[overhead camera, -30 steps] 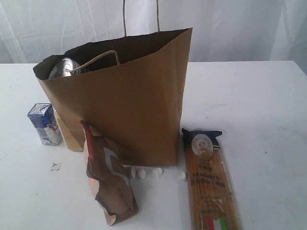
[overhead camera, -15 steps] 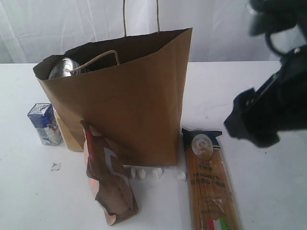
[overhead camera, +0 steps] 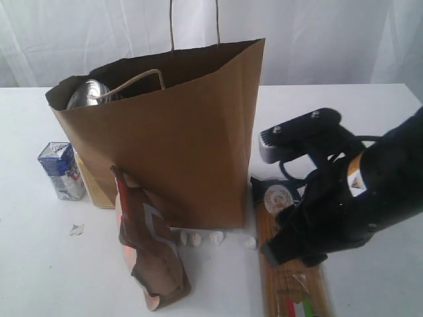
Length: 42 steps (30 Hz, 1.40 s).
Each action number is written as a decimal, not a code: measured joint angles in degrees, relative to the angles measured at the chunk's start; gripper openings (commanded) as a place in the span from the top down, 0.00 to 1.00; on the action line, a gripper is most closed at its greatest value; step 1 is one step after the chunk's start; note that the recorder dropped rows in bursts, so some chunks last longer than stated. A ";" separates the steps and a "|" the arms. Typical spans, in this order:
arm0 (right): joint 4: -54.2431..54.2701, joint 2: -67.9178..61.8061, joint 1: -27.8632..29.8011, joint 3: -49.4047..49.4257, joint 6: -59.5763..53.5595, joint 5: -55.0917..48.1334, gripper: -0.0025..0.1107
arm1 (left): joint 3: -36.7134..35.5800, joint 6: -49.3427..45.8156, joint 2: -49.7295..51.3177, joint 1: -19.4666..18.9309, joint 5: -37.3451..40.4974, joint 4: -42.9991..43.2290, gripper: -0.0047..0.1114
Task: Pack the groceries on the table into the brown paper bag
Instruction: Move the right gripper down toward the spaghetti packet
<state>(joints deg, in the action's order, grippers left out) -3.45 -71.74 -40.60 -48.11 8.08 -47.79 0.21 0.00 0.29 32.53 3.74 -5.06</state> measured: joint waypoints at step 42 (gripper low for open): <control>15.19 -12.78 -9.19 -7.17 -22.56 6.82 0.54 | 0.00 0.00 0.00 0.00 0.00 0.00 0.96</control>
<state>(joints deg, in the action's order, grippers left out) 11.73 -84.52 -49.79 -55.28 -14.49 -40.98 0.21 0.00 0.29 32.53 3.74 -5.06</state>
